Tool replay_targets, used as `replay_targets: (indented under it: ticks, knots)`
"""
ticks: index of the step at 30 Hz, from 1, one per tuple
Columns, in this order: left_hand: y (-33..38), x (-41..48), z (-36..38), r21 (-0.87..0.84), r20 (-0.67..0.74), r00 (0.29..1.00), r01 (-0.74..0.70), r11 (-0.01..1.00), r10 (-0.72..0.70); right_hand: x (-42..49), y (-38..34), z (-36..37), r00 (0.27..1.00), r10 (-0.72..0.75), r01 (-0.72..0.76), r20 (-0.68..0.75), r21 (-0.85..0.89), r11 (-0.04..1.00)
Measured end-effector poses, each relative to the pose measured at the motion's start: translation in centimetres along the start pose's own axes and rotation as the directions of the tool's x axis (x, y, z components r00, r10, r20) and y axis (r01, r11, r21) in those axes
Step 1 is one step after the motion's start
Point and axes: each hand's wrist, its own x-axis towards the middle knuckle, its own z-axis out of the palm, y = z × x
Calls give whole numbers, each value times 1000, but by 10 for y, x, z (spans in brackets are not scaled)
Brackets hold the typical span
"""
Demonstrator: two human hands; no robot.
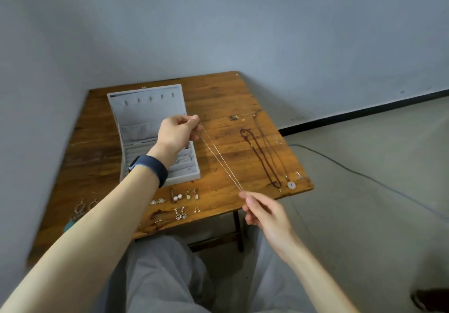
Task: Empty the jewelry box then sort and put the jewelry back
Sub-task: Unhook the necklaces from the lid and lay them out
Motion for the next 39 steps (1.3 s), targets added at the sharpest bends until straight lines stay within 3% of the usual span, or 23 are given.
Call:
replay_targets:
  ticks: [8, 13, 15, 23, 39]
  knots:
    - [-19, 10, 25, 270, 69, 996, -76, 960, 60, -5, 21, -13, 979, -9, -3, -206, -59, 998]
    - [-23, 22, 31, 275, 77, 996, -57, 960, 37, -9, 16, -12, 971, -43, 13, -236, -129, 992]
    - [-35, 62, 120, 425, 196, 980, -75, 902, -11, 18, 52, -55, 930, 84, -97, -359, -18, 995]
    - [-45, 68, 124, 601, 184, 978, -187, 777, 92, 19, 42, -41, 917, 20, -99, -398, -179, 979]
    - [-66, 82, 140, 648, 199, 942, -333, 685, 270, 41, 44, -32, 864, -209, -57, -459, -501, 864]
